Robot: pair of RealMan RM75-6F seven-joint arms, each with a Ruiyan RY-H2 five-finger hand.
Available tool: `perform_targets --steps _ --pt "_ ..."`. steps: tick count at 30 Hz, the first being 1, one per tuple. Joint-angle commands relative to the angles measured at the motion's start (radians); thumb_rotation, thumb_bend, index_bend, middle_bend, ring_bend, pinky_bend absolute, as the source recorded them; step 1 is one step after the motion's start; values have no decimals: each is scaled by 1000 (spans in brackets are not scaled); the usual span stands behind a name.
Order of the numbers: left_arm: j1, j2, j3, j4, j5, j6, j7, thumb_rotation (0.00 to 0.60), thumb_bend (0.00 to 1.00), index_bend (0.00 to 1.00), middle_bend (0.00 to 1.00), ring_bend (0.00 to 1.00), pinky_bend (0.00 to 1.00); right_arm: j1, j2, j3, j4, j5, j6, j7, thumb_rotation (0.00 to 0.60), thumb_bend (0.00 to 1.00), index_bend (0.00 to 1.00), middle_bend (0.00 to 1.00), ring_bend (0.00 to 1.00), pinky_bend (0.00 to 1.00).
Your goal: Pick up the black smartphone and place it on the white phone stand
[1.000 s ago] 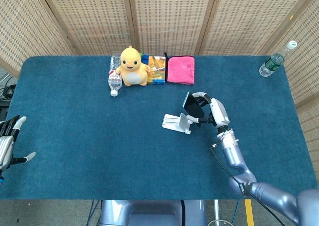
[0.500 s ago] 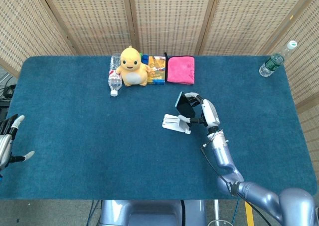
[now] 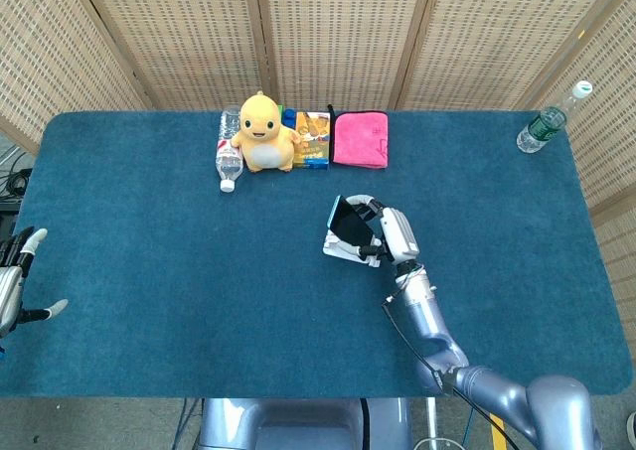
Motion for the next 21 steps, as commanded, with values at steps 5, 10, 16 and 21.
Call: perform_targets --steps 5,10,16,21 --pt "1 0 2 2 4 2 -3 600 0 0 0 0 0 12 -26 -7 47 -13 -6 15 600 569 422 477 387 448" --pt "3 0 4 3 9 7 -4 600 0 0 0 0 0 11 -39 -11 79 -12 -12 22 600 569 422 477 387 448" --pt "4 0 4 0 10 11 -3 600 0 0 0 0 0 9 -64 -22 137 -18 -11 33 600 569 422 477 387 448" --pt "4 0 4 -1 10 12 -1 600 0 0 0 0 0 6 -85 -32 185 -25 -11 50 600 569 422 477 387 448"
